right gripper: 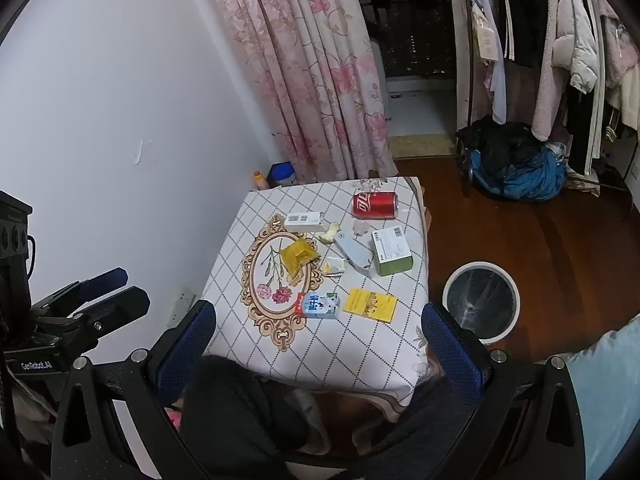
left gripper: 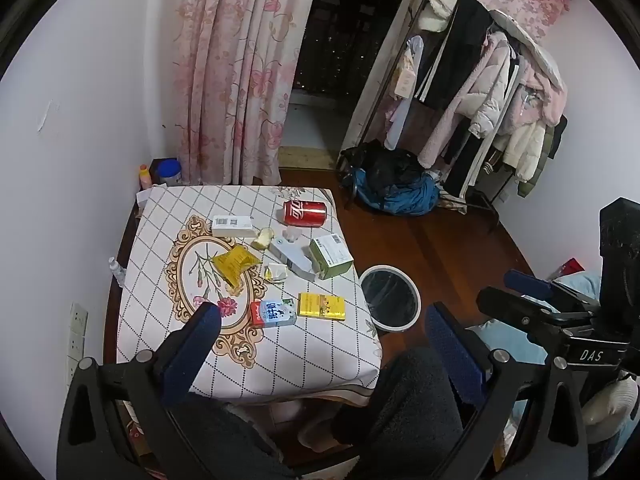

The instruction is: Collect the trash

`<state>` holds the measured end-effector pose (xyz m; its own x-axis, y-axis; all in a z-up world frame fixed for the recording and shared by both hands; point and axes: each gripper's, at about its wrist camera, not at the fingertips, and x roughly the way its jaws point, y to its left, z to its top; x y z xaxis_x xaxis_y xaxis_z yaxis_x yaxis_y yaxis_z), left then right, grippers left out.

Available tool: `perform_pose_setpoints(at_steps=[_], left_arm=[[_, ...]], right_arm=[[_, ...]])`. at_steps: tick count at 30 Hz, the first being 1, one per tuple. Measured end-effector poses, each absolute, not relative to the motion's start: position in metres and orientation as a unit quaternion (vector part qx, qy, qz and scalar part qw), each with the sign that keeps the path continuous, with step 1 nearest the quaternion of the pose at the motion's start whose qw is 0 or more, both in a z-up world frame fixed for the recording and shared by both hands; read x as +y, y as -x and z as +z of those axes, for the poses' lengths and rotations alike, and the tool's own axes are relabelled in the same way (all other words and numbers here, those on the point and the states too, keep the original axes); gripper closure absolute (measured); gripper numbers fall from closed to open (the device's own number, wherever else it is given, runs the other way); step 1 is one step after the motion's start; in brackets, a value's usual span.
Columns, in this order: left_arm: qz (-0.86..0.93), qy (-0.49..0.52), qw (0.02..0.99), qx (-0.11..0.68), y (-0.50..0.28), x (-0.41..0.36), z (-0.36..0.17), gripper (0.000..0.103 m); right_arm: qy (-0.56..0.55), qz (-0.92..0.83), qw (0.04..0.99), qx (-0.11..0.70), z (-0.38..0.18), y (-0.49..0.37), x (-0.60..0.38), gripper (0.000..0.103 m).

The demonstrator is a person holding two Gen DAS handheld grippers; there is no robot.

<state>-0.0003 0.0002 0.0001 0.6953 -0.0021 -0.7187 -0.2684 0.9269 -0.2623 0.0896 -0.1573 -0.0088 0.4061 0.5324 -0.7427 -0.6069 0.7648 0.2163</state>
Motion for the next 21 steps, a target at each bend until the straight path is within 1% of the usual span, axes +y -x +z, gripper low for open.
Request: perform_pose_setpoints(at_steps=[21], left_arm=[[0.071, 0.174, 0.905, 0.382, -0.0021, -0.0033, 0.0030, 0.000]], right_arm=[[0.051, 0.338, 0.836, 0.429, -0.0146, -0.0907, -0.1597, 0.000]])
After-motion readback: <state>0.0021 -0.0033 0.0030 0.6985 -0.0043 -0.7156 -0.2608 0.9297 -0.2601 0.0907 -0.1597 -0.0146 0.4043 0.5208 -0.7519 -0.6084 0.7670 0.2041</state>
